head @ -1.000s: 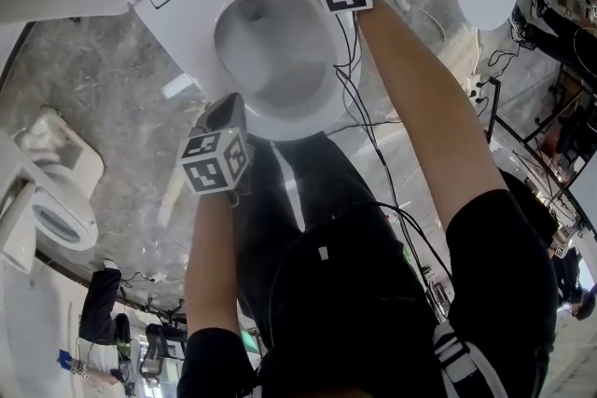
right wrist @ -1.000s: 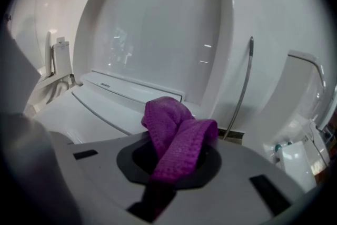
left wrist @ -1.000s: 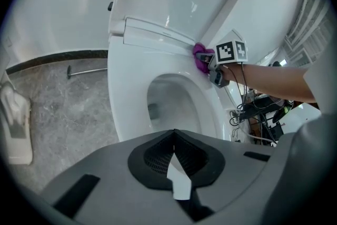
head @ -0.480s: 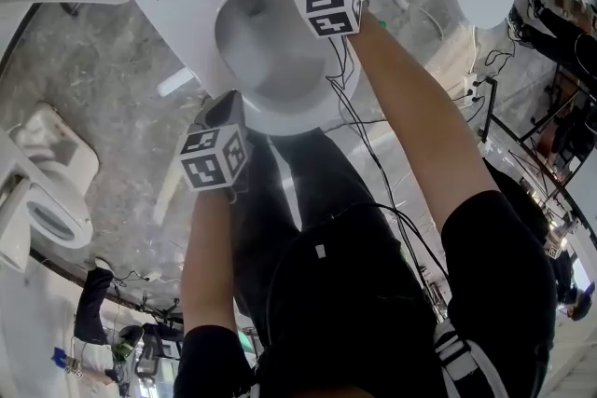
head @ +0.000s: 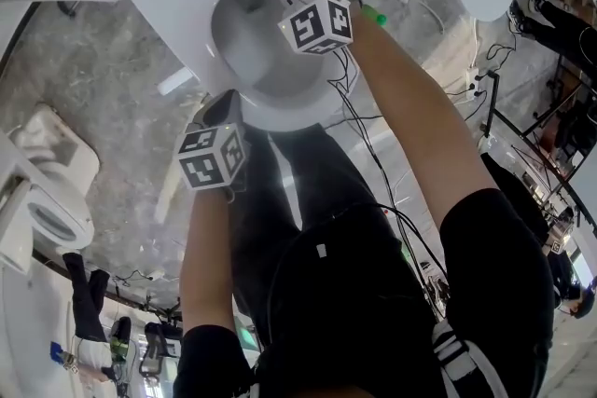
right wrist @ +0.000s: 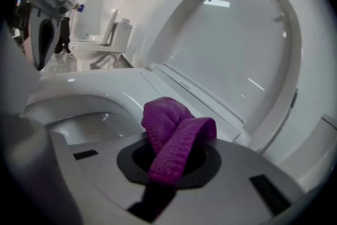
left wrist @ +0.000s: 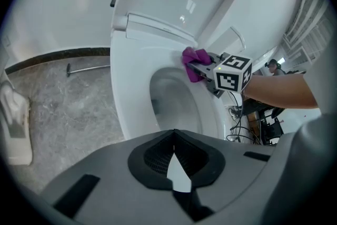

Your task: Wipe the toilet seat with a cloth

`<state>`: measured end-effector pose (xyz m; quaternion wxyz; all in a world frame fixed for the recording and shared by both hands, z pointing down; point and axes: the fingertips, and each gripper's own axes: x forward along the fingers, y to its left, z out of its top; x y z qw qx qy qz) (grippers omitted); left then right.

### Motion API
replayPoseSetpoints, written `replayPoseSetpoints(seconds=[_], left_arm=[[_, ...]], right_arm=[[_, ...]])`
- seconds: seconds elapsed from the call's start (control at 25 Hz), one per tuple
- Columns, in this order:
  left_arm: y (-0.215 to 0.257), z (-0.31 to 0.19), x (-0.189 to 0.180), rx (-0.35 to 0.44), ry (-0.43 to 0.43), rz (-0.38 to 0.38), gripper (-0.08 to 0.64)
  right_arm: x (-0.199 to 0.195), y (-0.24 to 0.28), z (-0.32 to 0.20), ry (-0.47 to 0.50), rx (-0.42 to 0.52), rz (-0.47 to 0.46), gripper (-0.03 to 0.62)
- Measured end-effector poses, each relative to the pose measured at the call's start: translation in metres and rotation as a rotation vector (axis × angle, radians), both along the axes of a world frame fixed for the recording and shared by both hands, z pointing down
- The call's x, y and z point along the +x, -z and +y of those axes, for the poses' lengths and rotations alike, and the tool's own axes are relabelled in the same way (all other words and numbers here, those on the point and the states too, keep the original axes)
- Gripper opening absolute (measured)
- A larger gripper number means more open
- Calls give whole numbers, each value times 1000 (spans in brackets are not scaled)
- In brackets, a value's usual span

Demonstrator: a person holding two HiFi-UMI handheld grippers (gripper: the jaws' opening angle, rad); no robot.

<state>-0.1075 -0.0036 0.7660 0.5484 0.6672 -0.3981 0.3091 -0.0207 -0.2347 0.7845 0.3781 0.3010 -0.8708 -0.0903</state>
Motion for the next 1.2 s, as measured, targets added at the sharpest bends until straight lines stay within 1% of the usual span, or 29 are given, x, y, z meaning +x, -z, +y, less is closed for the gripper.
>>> replayPoseSetpoints(seconds=[0.12,0.2,0.44,0.64,0.76,1.0,1.12,1.2], left_arm=[[-1,-1,3,3,-8,1,9],[-1,0,4,3,-16,1,9],[4,0,13,8,-45,8,9],[7,4,15,14,-47,6,9],[4,6,12,13,-42,4,9],[5,14,20,10,-48,8,9],[5,18,25,13,-64,12,9],[4,20,28,14,-72,14,9]], right_arm=[[-5,-9,21,116,-35,47,49],[-7,-15,33,152,-64,75,49],[8,-17,41,142,-173,88,49],[31,-14,46,205,-189,132,49],[47,-9,39,186,-195,109,49],[75,0,35,98,-192,34,49],[87,2,38,41,-221,-29,49],[94,3,42,8,-242,-56,49]])
